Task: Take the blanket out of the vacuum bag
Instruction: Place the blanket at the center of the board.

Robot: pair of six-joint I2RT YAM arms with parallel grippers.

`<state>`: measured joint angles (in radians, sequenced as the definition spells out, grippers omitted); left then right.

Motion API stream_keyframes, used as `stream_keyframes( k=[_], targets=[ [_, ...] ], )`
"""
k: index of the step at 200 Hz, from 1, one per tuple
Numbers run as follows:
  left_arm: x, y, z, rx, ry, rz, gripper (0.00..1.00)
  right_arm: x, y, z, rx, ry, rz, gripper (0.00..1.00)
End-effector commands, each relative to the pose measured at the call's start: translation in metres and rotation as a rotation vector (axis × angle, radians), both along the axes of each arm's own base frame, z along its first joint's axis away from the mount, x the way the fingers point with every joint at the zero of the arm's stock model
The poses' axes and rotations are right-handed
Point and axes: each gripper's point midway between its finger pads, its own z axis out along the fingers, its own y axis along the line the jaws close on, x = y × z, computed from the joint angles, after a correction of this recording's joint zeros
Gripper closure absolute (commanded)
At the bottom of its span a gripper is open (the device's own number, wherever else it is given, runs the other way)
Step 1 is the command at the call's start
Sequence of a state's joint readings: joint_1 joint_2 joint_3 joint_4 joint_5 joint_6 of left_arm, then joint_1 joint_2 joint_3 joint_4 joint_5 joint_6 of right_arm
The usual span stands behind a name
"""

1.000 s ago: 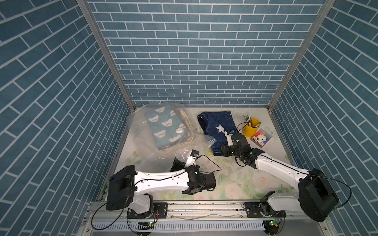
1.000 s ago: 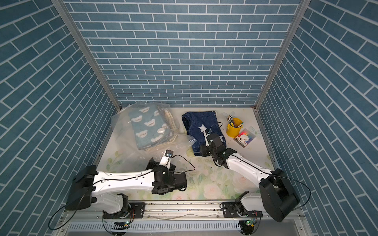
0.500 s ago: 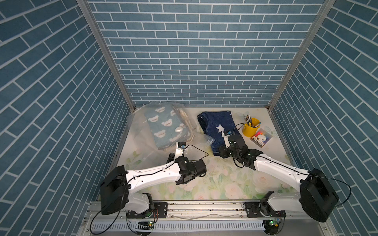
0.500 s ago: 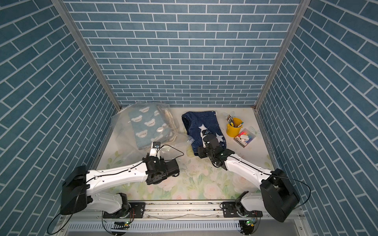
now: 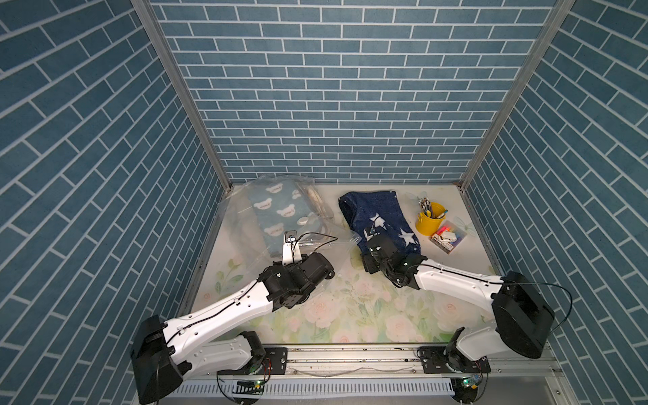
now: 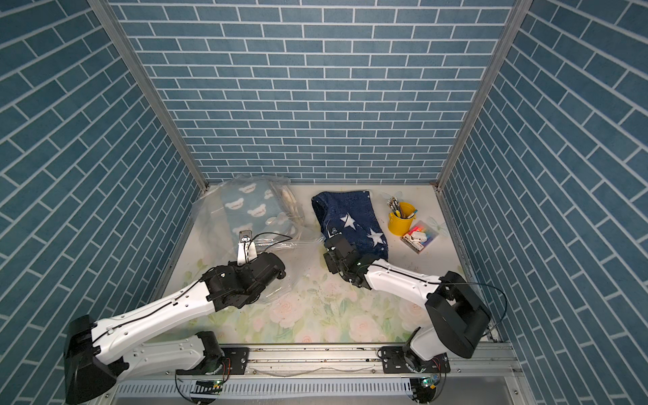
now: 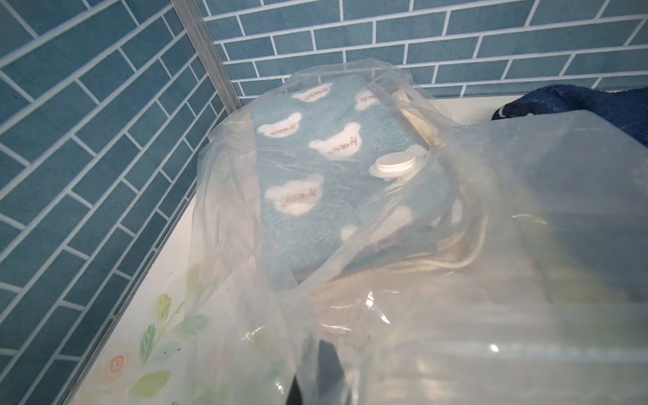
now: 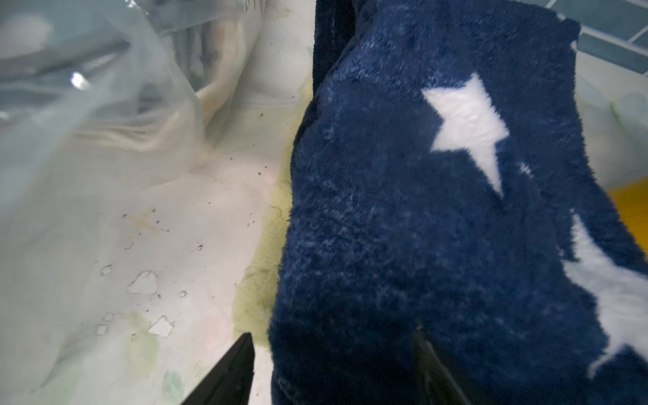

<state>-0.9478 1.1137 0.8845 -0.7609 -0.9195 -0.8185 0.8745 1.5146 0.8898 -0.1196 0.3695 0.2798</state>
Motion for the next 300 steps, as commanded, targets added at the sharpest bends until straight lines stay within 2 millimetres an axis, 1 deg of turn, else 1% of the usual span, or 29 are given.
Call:
stream_keyframes(
  k=[1,13,21,37,52,68,84,99,111,132,147,165,179,204,209,238,247,254,259,274,285,300],
  targets=[
    [0.004,0.002,0.004,0.001,-0.016,0.001,0.99,0.008,0.004,-0.007,-0.088,-0.013,0.017,0.27],
    [0.004,0.004,0.008,-0.017,-0.029,0.003,0.99,0.013,0.005,-0.012,-0.105,-0.02,0.011,0.26],
    [0.005,0.005,0.01,-0.029,-0.032,0.001,0.98,0.018,0.002,-0.016,-0.143,-0.031,-0.011,0.26],
    [0.005,0.005,0.015,-0.053,-0.042,-0.009,0.97,0.027,-0.005,-0.032,-0.217,-0.022,-0.041,0.25],
    [0.005,0.005,0.018,-0.06,-0.049,-0.011,0.97,0.035,-0.015,-0.04,-0.258,-0.018,-0.082,0.29],
    [0.005,0.006,0.018,-0.063,-0.053,-0.012,0.96,0.044,-0.025,-0.038,-0.262,-0.03,-0.116,0.38],
    [0.005,0.005,0.017,-0.061,-0.05,-0.017,0.96,0.049,-0.03,-0.038,-0.257,-0.019,-0.119,0.5],
    [0.006,0.004,0.015,-0.059,-0.048,-0.02,0.96,0.053,-0.033,-0.039,-0.239,-0.005,-0.113,0.63],
    [0.006,0.003,0.015,-0.058,-0.049,-0.023,0.96,0.053,-0.028,-0.035,-0.171,0.007,-0.083,0.73],
    [0.007,0.002,0.016,-0.058,-0.049,-0.029,0.96,0.045,-0.008,-0.016,-0.001,0.021,0.013,0.83],
    [0.007,0.002,0.015,-0.053,-0.048,-0.029,0.96,0.04,0.004,-0.005,0.093,0.05,0.071,0.86],
    [0.007,0.002,0.015,-0.056,-0.05,-0.029,0.96,0.04,0.009,0.011,0.192,0.069,0.099,0.91],
    [0.007,0.002,0.015,-0.06,-0.051,-0.031,0.96,0.04,0.011,0.023,0.243,0.07,0.108,0.94],
    [0.007,0.001,0.014,-0.07,-0.052,-0.038,0.96,0.038,0.015,0.035,0.297,0.084,0.135,0.96],
    [0.007,0.0,0.013,-0.07,-0.049,-0.039,0.96,0.036,0.018,0.037,0.325,0.1,0.156,0.97],
    [0.006,0.0,0.013,-0.073,-0.048,-0.044,0.96,0.039,0.012,0.044,0.327,0.084,0.14,0.99],
    [0.006,0.0,0.013,-0.076,-0.049,-0.045,0.96,0.042,0.007,0.045,0.315,0.072,0.121,0.99],
    [0.006,0.0,0.013,-0.079,-0.049,-0.046,0.96,0.046,-0.001,0.044,0.285,0.047,0.09,0.99],
    [0.005,0.0,0.013,-0.082,-0.05,-0.047,0.97,0.048,-0.005,0.042,0.256,0.039,0.074,0.99],
    [0.005,-0.001,0.014,-0.094,-0.05,-0.055,0.97,0.058,-0.029,0.029,0.118,0.008,-0.016,0.98],
    [0.005,-0.001,0.014,-0.1,-0.051,-0.058,0.96,0.061,-0.04,0.023,0.048,-0.001,-0.052,0.96],
    [0.004,-0.001,0.012,-0.101,-0.049,-0.06,0.96,0.063,-0.045,0.02,0.003,-0.018,-0.071,0.91]
  ],
)
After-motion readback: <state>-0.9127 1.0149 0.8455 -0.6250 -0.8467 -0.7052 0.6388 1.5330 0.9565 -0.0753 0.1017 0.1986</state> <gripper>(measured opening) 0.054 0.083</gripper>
